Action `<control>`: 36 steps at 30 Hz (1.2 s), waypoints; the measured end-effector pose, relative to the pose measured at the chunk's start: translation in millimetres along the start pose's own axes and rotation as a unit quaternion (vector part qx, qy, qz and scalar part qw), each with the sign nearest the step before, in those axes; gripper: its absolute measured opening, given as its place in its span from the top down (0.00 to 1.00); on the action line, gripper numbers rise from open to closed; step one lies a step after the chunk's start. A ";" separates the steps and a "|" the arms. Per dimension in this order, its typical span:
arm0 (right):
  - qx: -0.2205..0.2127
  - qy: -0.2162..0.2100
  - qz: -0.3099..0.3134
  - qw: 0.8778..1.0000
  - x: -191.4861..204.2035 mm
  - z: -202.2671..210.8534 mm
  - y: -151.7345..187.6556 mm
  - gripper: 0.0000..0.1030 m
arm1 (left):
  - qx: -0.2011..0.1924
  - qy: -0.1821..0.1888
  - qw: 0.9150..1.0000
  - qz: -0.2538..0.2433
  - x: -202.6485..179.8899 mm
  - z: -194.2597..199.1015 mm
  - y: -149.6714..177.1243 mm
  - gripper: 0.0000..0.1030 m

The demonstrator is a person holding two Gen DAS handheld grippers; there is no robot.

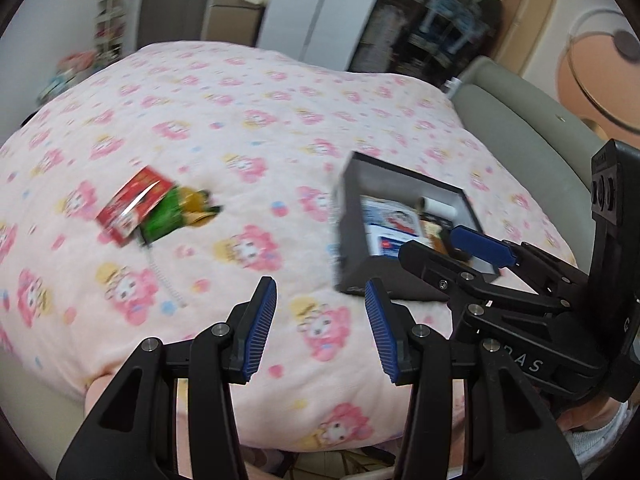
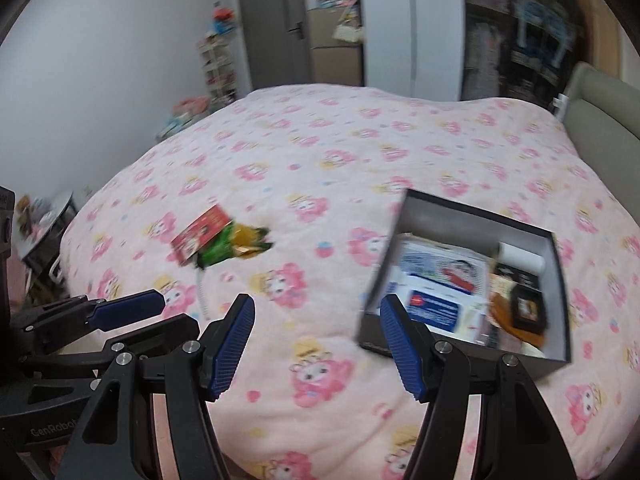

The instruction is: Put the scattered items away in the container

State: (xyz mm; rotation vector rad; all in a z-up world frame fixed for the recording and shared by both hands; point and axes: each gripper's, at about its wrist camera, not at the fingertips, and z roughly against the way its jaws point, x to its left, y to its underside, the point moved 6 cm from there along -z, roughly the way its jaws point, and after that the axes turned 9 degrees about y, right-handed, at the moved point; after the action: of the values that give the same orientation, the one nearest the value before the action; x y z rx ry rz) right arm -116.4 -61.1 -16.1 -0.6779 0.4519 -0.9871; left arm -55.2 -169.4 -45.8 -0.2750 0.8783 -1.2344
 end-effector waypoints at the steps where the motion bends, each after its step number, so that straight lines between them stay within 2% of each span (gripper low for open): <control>1: 0.003 -0.003 0.010 1.000 8.8 -3.5 -0.2 0.40 | -0.002 -0.004 1.000 0.009 9.0 1.9 2.2 0.55; 11: 0.031 -0.042 0.089 0.995 80.9 -54.1 -5.3 0.40 | -0.017 -0.046 0.994 0.093 90.0 -1.7 14.7 0.55; 15: 0.054 -0.059 0.110 0.991 102.9 -82.0 -2.3 0.40 | -0.032 -0.085 0.986 0.141 129.7 -9.4 21.4 0.55; 21: 0.086 -0.073 0.130 0.985 131.0 -133.0 5.1 0.40 | -0.015 -0.109 0.976 0.186 183.5 -43.9 32.4 0.56; 23: 0.102 -0.078 0.129 0.983 136.9 -151.3 10.7 0.40 | -0.007 -0.107 0.974 0.199 196.7 -56.9 36.4 0.61; 27: 0.135 -0.105 0.132 0.976 150.3 -178.3 29.3 0.49 | 0.008 -0.110 0.969 0.223 219.7 -77.7 44.9 0.67; 32: 0.160 -0.132 0.140 0.968 168.9 -200.0 42.9 0.50 | 0.008 -0.114 0.962 0.250 240.5 -79.5 55.2 0.67; 36: 0.174 -0.154 0.157 0.960 186.0 -213.2 52.0 0.50 | 0.004 -0.105 0.958 0.269 252.0 -78.5 61.7 0.72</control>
State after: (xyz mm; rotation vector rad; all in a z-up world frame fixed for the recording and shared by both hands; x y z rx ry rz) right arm -128.5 -270.5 -212.9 -0.4132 0.0990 -0.6224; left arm -51.8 -354.1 -244.3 -0.1418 0.6997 -0.6880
